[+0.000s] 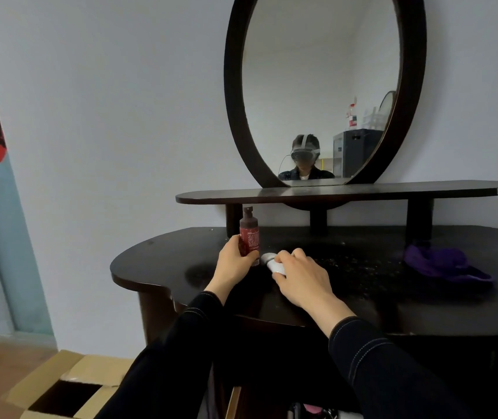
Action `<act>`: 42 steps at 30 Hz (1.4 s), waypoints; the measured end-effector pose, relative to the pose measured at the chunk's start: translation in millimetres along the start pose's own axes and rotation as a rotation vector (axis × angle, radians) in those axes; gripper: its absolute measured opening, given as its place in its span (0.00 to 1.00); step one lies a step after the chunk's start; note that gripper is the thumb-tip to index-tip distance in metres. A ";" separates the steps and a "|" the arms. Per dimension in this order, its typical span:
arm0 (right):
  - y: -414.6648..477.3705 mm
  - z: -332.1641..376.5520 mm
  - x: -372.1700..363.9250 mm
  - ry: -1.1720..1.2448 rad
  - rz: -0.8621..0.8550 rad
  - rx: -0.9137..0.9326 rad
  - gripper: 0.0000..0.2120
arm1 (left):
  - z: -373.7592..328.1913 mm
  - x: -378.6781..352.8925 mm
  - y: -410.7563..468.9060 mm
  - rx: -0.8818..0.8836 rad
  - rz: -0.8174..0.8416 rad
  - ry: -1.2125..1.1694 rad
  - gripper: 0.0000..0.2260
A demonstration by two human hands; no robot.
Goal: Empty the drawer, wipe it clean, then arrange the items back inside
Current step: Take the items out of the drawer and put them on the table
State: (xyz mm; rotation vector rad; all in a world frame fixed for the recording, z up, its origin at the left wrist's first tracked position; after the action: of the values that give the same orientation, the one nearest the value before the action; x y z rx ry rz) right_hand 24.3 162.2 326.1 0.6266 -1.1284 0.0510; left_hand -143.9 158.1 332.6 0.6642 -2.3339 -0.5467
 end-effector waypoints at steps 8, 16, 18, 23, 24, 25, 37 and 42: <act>-8.1 1.5 -2.3 0.024 0.070 0.061 0.23 | 3.7 10.3 -14.8 0.046 -0.058 0.080 0.28; -110.0 -10.1 50.2 0.166 -0.374 0.249 0.10 | -47.9 37.1 -128.6 -0.313 -0.300 -0.032 0.09; -150.7 -24.0 48.7 0.246 -0.498 0.332 0.11 | -58.8 29.8 -175.1 -0.513 -0.309 -0.017 0.08; -223.5 -74.1 -9.9 0.169 -0.448 0.395 0.11 | -14.2 -31.1 -261.5 -0.582 -0.072 0.122 0.05; -230.6 -85.4 -31.7 0.127 -0.332 0.382 0.10 | 3.5 -52.9 -266.9 -0.487 0.060 0.152 0.05; -235.1 -97.3 -56.0 0.093 -0.188 0.340 0.09 | 24.4 -73.4 -269.9 -0.355 0.189 0.184 0.05; -248.9 -201.0 -202.8 0.234 0.553 -0.341 0.06 | 125.1 -194.8 -263.7 0.016 0.482 0.383 0.15; -256.1 -218.6 -208.6 0.158 0.561 -0.478 0.07 | 127.6 -217.3 -258.9 -0.068 0.495 0.475 0.20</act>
State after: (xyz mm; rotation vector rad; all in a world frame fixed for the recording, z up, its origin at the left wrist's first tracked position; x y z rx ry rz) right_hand 200.2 113.6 -25.4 -0.1282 -1.0821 0.2964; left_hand -3.8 107.9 3.4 0.1413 -1.9165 -0.2076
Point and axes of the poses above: each hand's wrist, its own y-axis towards the middle knuckle, its own x-axis out of the back of the hand, z = x × y, the point moved 7 cm from there along y, towards the middle knuckle, and after that the axes turned 6 degrees about -x, right-handed, at the moved point
